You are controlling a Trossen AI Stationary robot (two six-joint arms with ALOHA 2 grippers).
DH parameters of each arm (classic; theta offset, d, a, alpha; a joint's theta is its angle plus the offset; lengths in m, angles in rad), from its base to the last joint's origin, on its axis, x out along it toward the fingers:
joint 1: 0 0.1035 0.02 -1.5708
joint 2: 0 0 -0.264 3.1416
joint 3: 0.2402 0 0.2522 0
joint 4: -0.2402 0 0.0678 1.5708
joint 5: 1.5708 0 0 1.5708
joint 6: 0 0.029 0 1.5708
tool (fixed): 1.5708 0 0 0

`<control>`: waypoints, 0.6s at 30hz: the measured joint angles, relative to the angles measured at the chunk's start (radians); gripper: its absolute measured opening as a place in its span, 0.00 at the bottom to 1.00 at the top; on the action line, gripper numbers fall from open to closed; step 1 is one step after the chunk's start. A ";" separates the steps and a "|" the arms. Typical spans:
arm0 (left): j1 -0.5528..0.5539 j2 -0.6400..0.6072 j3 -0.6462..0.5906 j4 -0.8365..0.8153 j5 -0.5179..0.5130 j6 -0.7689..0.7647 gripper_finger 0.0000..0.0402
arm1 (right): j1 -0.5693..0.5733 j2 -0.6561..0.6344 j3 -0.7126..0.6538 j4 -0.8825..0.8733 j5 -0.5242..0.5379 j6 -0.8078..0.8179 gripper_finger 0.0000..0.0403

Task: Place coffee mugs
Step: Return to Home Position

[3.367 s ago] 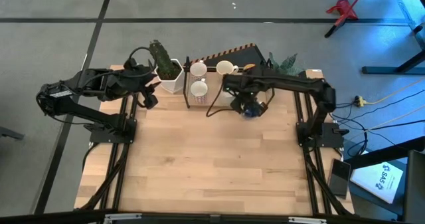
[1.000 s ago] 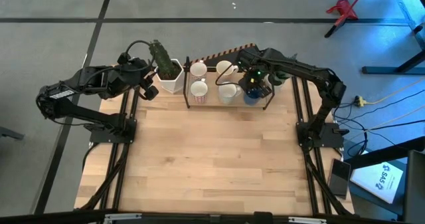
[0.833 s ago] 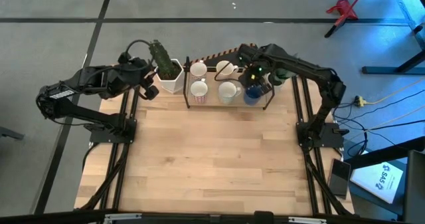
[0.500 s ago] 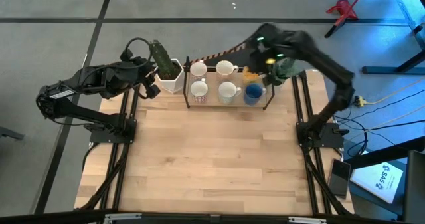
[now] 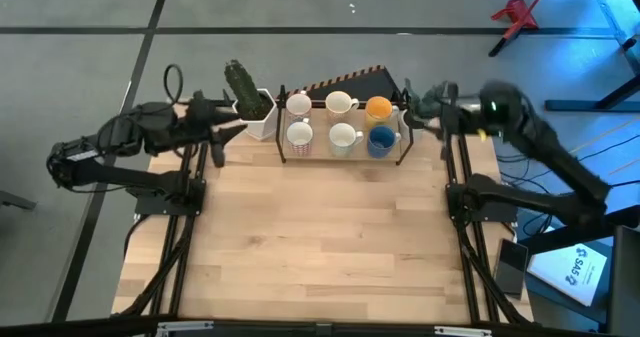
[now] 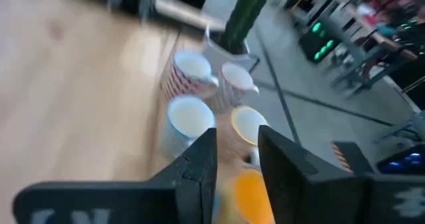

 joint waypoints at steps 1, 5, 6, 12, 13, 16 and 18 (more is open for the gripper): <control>0.000 -0.040 -0.047 0.007 0.001 -0.027 0.32 | 0.012 -0.059 -0.087 0.070 -0.014 0.061 0.24; 0.000 -0.225 -0.227 0.038 0.111 -0.098 0.32 | 0.078 -0.264 -0.387 0.319 -0.016 0.253 0.24; 0.000 -0.273 -0.268 0.064 0.136 -0.103 0.32 | 0.093 -0.317 -0.454 0.371 0.000 0.287 0.24; 0.000 -0.520 -0.488 0.094 0.176 -0.204 0.32 | 0.171 -0.527 -0.784 0.676 0.072 0.533 0.24; 0.000 -0.554 -0.525 0.105 0.197 -0.225 0.32 | 0.190 -0.543 -0.836 0.736 0.074 0.590 0.24; 0.000 -0.651 -0.624 0.131 0.267 -0.284 0.32 | 0.276 -0.546 -0.978 0.946 0.093 0.723 0.24; 0.000 -0.710 -0.683 0.133 0.293 -0.295 0.32 | 0.352 -0.530 -1.063 1.044 0.153 0.743 0.24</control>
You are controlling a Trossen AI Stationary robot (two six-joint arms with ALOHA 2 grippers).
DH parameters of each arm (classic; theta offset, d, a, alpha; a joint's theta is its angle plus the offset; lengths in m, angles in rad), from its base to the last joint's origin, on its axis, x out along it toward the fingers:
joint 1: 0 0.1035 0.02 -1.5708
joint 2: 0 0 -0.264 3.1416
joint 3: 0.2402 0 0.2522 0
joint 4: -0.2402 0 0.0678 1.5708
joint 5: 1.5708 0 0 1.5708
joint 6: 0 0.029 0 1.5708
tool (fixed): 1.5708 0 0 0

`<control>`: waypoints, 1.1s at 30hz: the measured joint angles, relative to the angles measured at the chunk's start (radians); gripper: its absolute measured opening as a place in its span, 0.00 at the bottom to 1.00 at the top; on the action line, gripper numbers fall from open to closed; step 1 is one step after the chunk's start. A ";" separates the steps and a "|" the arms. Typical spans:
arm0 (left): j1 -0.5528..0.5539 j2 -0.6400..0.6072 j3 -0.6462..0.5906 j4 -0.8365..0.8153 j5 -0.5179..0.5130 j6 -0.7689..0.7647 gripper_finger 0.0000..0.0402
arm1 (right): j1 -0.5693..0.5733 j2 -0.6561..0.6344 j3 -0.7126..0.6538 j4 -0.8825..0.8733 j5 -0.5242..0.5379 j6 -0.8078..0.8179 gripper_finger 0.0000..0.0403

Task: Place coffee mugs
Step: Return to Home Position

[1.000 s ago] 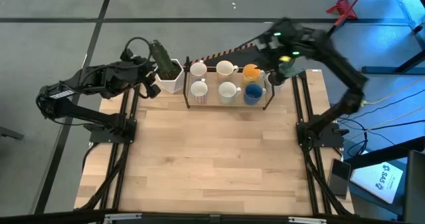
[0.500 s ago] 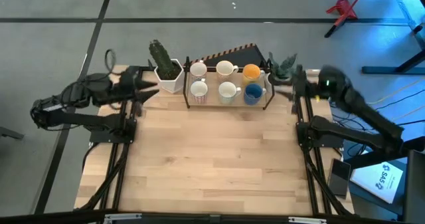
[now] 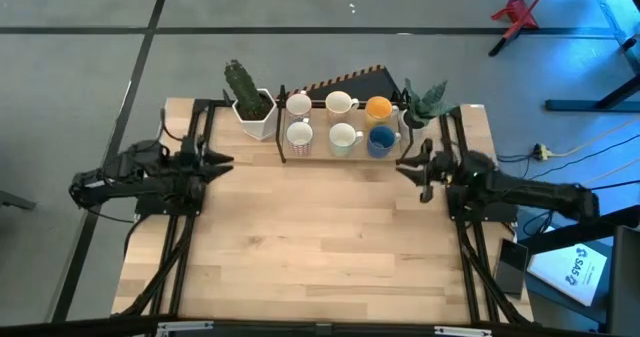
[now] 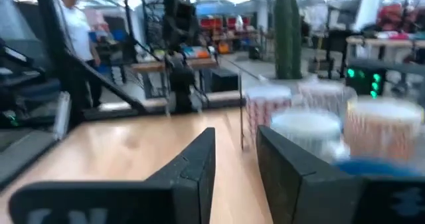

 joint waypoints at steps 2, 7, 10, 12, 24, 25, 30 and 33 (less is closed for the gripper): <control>0.000 -0.025 -0.049 0.003 0.021 -0.009 0.32 | 0.080 0.014 -0.069 0.062 0.114 -0.001 0.24; -0.001 -0.021 -0.108 0.027 0.026 -0.024 0.32 | 0.266 0.051 -0.062 0.013 0.352 -0.050 0.24; 0.000 -0.023 -0.143 -0.002 0.026 -0.040 0.32 | 0.326 0.049 -0.061 0.027 0.401 -0.080 0.24; 0.000 -0.025 -0.143 0.022 0.025 -0.040 0.32 | 0.347 0.049 -0.061 0.026 0.424 -0.081 0.24; 0.000 -0.024 -0.093 0.003 0.061 -0.013 0.32 | 0.353 -0.021 0.029 0.143 0.390 -0.134 0.24; 0.000 -0.024 -0.092 -0.002 0.068 -0.013 0.32 | 0.353 -0.039 0.056 0.105 0.376 -0.166 0.24; -0.002 -0.024 -0.100 -0.036 0.087 -0.020 0.32 | 0.353 -0.165 0.179 -0.300 0.371 -0.273 0.24; -0.010 -0.024 -0.123 -0.080 0.083 -0.042 0.32 | 0.354 -0.206 0.135 -0.396 0.424 -0.268 0.24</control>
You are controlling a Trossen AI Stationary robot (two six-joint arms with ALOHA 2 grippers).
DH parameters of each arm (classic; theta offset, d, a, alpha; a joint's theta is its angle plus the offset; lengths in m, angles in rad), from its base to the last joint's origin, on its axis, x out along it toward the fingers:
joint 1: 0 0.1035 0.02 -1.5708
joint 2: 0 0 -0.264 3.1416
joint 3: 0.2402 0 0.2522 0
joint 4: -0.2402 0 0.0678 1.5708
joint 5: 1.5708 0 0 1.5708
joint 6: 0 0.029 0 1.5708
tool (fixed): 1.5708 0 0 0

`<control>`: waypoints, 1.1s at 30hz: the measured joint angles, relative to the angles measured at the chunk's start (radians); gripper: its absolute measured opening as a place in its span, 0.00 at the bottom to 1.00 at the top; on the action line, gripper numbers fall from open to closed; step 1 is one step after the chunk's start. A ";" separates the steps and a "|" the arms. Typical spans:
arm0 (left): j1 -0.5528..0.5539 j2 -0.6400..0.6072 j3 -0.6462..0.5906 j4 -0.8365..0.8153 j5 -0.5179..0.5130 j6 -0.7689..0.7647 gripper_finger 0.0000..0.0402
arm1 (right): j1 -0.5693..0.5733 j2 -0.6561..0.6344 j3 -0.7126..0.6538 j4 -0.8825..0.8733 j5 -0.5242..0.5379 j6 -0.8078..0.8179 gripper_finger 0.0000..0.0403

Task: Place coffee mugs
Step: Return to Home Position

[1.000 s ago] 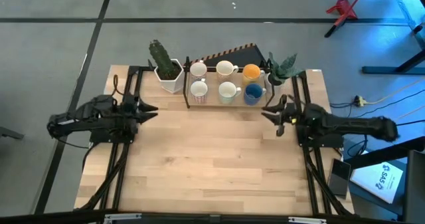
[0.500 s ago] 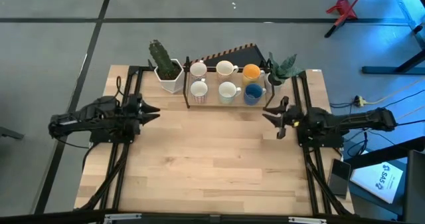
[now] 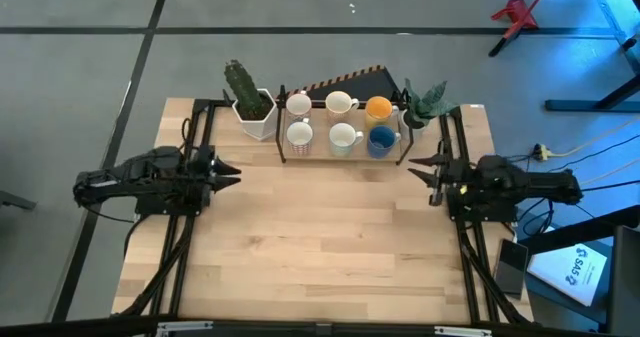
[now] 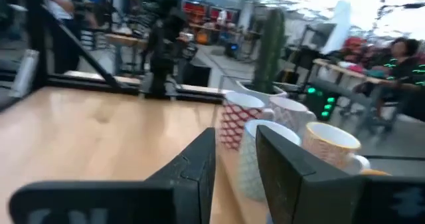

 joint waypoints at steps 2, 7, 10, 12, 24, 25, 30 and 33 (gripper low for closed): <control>-0.009 0.000 -0.013 0.005 -0.030 -0.003 0.32 | -0.001 -0.011 -0.055 0.056 0.015 -0.017 0.24; -0.042 0.000 -0.099 0.033 -0.093 -0.042 0.32 | -0.001 -0.014 -0.202 0.155 0.013 -0.022 0.24; -0.066 0.000 -0.177 0.117 -0.158 -0.073 0.32 | -0.001 0.010 -0.200 0.167 -0.007 -0.065 0.24; -0.077 0.001 -0.190 0.145 -0.206 -0.081 0.32 | -0.001 0.011 -0.200 0.154 0.005 -0.103 0.24; -0.085 0.001 -0.173 0.162 -0.276 -0.175 0.32 | -0.001 0.014 -0.200 0.152 0.003 -0.126 0.24; -0.085 0.001 -0.173 0.164 -0.277 -0.173 0.32 | -0.001 0.014 -0.200 0.152 0.004 -0.127 0.24; -0.085 0.002 -0.173 0.164 -0.275 -0.172 0.32 | -0.001 0.014 -0.200 0.151 0.004 -0.126 0.24; -0.085 0.002 -0.173 0.164 -0.274 -0.172 0.32 | -0.001 0.014 -0.200 0.151 0.004 -0.126 0.24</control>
